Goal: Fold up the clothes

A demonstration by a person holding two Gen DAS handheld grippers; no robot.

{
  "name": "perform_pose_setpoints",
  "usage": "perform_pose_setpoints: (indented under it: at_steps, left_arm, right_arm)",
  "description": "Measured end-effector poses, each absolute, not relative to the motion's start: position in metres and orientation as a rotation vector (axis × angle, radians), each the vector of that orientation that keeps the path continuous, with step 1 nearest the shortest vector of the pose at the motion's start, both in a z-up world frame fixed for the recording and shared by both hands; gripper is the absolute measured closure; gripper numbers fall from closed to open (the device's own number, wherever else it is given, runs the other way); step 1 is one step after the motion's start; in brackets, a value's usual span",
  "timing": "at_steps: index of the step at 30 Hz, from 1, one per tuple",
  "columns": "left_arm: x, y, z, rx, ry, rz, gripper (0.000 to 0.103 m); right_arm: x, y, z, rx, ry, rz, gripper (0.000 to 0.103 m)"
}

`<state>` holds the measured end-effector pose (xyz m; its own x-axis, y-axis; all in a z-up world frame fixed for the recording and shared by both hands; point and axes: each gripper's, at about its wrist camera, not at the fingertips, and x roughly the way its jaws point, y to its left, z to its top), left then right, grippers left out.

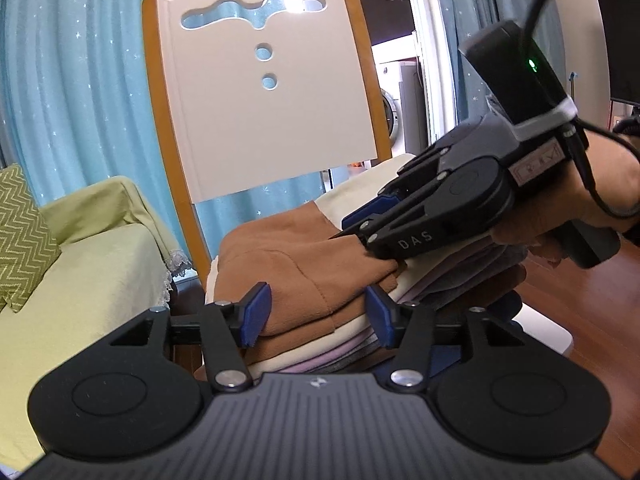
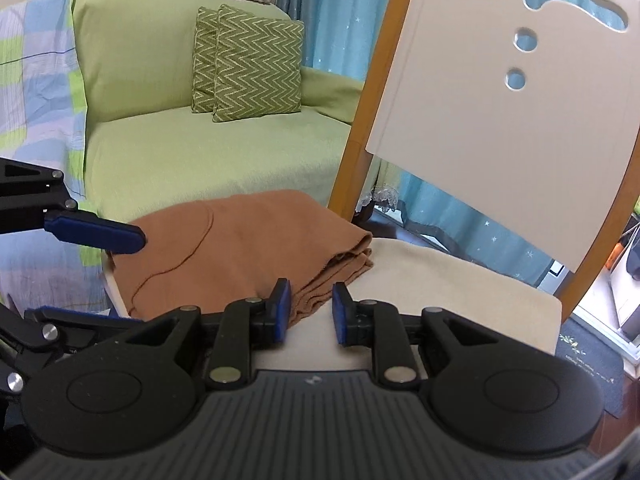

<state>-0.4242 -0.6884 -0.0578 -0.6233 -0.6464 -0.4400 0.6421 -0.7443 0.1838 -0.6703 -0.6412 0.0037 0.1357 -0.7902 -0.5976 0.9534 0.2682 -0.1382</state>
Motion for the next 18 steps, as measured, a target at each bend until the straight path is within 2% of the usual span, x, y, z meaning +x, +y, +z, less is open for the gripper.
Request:
perform_pose_setpoints:
  at_steps: [3, 5, 7, 10, 12, 13, 18]
  left_arm:
    - [-0.42, -0.684, -0.049, 0.623, -0.013, -2.311, 0.047]
    - [-0.415, -0.681, -0.045, 0.617, -0.007, -2.292, 0.046]
    - [-0.41, -0.678, -0.042, 0.614, 0.001, -2.266, 0.046]
    - [-0.402, -0.673, -0.039, 0.616, 0.038, -2.23, 0.042]
    - [-0.396, -0.669, -0.04, 0.62, 0.058, -2.202, 0.038]
    - [-0.394, -0.666, -0.041, 0.622, 0.062, -2.195, 0.037]
    - [-0.382, -0.655, -0.046, 0.657, 0.098, -2.165, 0.029]
  right_arm:
    - [-0.674, -0.629, 0.02, 0.314, 0.595, -1.319, 0.077]
    - [-0.676, -0.617, 0.032, 0.318, 0.549, -1.347, 0.066]
    - [-0.678, -0.599, 0.044, 0.322, 0.506, -1.383, 0.064]
    - [-0.678, -0.566, 0.051, 0.345, 0.458, -1.438, 0.057]
    - [-0.676, -0.546, 0.05, 0.362, 0.443, -1.467, 0.048]
    - [-0.676, -0.537, 0.047, 0.369, 0.441, -1.479, 0.039]
    - [-0.671, -0.498, 0.037, 0.4, 0.434, -1.535, 0.032]
